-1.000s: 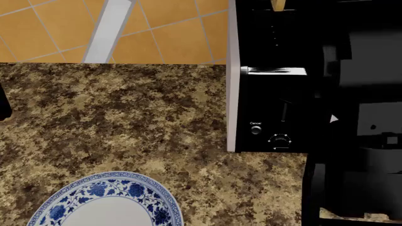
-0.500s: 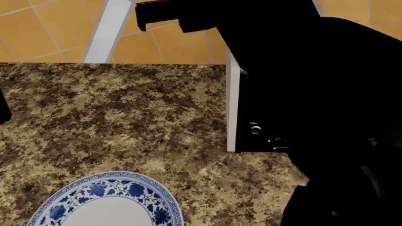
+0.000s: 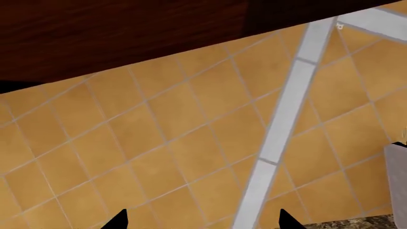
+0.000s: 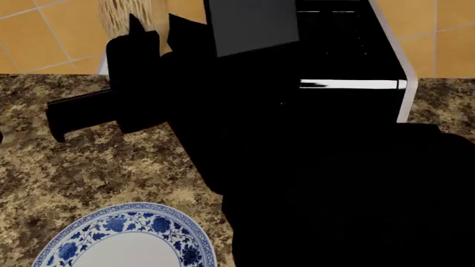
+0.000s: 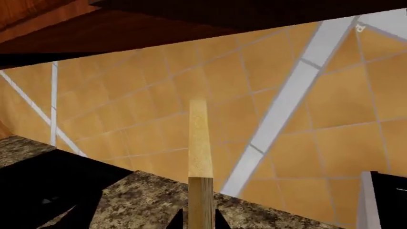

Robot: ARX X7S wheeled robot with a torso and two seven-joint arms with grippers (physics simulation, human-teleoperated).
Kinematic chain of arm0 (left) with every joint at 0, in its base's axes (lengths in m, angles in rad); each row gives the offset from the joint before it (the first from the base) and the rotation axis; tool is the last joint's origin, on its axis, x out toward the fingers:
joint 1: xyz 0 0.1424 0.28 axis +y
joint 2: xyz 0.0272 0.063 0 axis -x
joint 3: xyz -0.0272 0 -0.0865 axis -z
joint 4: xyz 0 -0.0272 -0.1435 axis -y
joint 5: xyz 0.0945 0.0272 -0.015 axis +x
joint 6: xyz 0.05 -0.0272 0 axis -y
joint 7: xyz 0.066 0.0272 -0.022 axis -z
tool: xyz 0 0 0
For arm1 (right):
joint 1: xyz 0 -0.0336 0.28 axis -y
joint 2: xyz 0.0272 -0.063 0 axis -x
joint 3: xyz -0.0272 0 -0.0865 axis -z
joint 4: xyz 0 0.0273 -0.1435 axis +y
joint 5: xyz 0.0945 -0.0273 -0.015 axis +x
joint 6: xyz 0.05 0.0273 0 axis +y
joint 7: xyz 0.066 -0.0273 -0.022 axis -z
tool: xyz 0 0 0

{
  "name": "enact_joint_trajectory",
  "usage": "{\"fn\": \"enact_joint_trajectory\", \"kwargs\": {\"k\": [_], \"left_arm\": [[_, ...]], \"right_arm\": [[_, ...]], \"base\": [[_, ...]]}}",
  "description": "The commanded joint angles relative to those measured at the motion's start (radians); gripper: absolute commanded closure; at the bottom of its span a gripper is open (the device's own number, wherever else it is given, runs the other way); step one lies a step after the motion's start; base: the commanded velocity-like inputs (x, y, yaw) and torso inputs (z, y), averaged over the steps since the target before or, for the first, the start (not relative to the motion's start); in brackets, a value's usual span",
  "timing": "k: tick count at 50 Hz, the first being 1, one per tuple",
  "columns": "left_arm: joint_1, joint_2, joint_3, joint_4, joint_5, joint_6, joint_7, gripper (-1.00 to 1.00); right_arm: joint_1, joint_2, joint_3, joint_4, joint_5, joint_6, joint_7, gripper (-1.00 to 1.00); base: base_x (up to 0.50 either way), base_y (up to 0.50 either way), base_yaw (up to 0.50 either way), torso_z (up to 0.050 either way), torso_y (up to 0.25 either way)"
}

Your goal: Place the toasted item on a plate.

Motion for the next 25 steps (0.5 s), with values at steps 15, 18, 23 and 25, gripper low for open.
{"fn": "enact_joint_trajectory", "kwargs": {"k": [15, 18, 23, 25], "left_arm": [[0.018, -0.005, -0.018, 0.018, -0.013, -0.004, -0.012, -1.0], [0.018, -0.004, -0.026, 0.023, -0.018, -0.009, -0.014, -1.0], [0.022, -0.004, -0.032, 0.028, -0.022, -0.011, -0.016, -1.0], [0.025, -0.004, -0.03, 0.025, -0.02, -0.005, -0.017, -1.0]], "right_arm": [[-0.2, 0.084, -0.101, -0.189, 0.504, -0.366, 0.456, 1.0], [-0.219, 0.093, -0.115, -0.215, 0.517, -0.413, 0.466, 1.0], [-0.248, 0.108, -0.162, -0.266, 0.515, -0.478, 0.467, 1.0], [-0.272, 0.105, -0.171, -0.286, 0.506, -0.501, 0.463, 1.0]], "base": [[0.0, 0.0, 0.0, 0.0, 0.0], [0.0, 0.0, 0.0, 0.0, 0.0], [0.0, 0.0, 0.0, 0.0, 0.0], [0.0, 0.0, 0.0, 0.0, 0.0]]}}
